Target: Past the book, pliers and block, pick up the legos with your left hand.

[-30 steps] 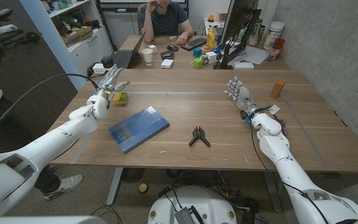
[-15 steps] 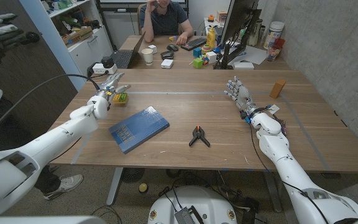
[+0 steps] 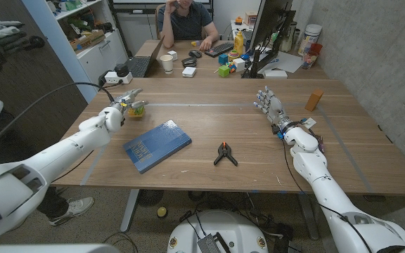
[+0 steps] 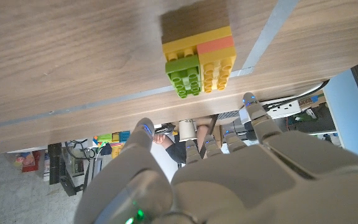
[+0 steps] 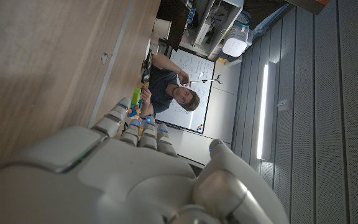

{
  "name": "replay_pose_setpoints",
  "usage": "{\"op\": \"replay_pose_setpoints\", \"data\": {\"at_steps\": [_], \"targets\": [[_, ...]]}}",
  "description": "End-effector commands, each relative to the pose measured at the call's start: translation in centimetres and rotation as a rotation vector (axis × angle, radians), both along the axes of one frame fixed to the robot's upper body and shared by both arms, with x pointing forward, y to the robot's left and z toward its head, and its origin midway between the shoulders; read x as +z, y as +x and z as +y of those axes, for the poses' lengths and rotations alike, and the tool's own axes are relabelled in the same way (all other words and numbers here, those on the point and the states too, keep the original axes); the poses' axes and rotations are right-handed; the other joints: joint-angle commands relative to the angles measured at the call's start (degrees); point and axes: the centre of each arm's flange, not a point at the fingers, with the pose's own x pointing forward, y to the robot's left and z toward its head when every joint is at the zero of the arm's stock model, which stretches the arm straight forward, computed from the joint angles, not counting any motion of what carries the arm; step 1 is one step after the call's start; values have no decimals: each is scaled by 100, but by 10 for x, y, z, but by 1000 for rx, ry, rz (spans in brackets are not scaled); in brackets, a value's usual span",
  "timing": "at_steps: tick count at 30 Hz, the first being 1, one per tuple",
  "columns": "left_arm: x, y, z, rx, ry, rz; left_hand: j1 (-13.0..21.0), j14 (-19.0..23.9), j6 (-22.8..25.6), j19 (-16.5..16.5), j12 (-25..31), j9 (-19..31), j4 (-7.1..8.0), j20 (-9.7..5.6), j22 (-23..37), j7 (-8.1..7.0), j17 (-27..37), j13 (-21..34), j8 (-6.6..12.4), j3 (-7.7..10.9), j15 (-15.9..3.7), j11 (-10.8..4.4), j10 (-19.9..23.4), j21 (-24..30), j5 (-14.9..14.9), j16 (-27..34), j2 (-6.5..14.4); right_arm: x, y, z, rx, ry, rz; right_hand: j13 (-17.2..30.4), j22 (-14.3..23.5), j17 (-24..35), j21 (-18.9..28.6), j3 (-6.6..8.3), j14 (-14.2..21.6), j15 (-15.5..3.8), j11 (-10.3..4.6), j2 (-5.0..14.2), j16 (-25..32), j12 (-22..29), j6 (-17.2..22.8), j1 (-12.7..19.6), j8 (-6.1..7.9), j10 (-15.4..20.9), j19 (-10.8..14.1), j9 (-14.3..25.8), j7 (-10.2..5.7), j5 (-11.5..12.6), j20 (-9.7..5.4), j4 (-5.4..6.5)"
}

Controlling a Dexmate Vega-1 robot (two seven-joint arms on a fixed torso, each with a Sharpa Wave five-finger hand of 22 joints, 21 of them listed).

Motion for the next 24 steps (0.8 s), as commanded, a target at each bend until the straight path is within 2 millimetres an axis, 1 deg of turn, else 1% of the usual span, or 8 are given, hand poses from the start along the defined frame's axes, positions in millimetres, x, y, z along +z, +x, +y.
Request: {"op": "replay_pose_setpoints", "data": {"at_steps": [1,5,6,8,9,13,21,24], "targets": [[-1,9,-1,-12,13,96,101,79,49,112,15,18,-57,3,14,-21,27,15,32,3,0,8,48,69,-32,50,3,1,3,3,11,-1,-8,26,12,29,51,-19,-30,35,28,-10,58,40,26,-11,61,20,26,16,-1,28,9,11],[0,11,0,-11,14,110,124,92,64,138,24,18,-69,-12,14,-20,26,15,35,9,1,9,87,71,-39,45,15,1,3,2,10,0,-11,26,11,29,51,-24,-25,35,34,-12,60,39,30,-15,61,19,28,17,-2,31,12,13],[0,12,0,-12,15,113,151,93,73,146,22,19,-76,-12,15,-20,24,15,36,26,8,16,90,69,-39,40,49,2,4,2,9,0,-12,26,11,29,51,-27,-25,34,25,-12,60,39,37,-17,64,19,28,17,-6,32,12,14],[0,13,0,-10,14,118,187,94,92,171,16,19,-90,-38,16,-20,21,15,40,44,13,17,90,72,-45,30,81,2,4,2,9,1,-13,26,11,29,51,-29,-20,32,29,-14,62,40,51,-20,69,21,29,17,-9,34,12,14],[-1,14,0,-12,13,124,217,100,129,257,11,21,-106,-92,19,-19,21,16,48,48,17,19,100,95,-61,19,97,2,4,2,9,1,-13,26,11,29,52,-31,-18,33,30,-14,62,40,50,-21,68,22,30,17,-12,34,10,15],[-1,16,-1,-14,16,143,239,116,171,323,10,23,-113,-85,22,-17,22,16,58,53,41,32,120,110,-75,14,118,3,6,3,8,3,-16,26,11,29,52,-38,-9,39,17,-18,65,39,70,-27,74,22,32,17,-10,38,15,17],[-1,20,1,-23,-9,178,217,421,589,646,97,22,-91,-158,28,-2,43,15,150,-16,18,58,508,170,-135,81,127,5,7,3,-1,0,-22,27,11,29,52,-54,10,42,24,-23,71,38,79,-41,73,20,34,18,-33,47,19,22],[0,21,1,-22,0,182,148,745,971,830,199,9,-54,-190,25,7,49,14,205,-79,31,52,967,178,-148,148,121,5,8,4,-1,-3,-20,27,11,29,53,-61,15,41,25,-25,73,38,86,-47,75,20,38,18,-40,51,21,25]]}}
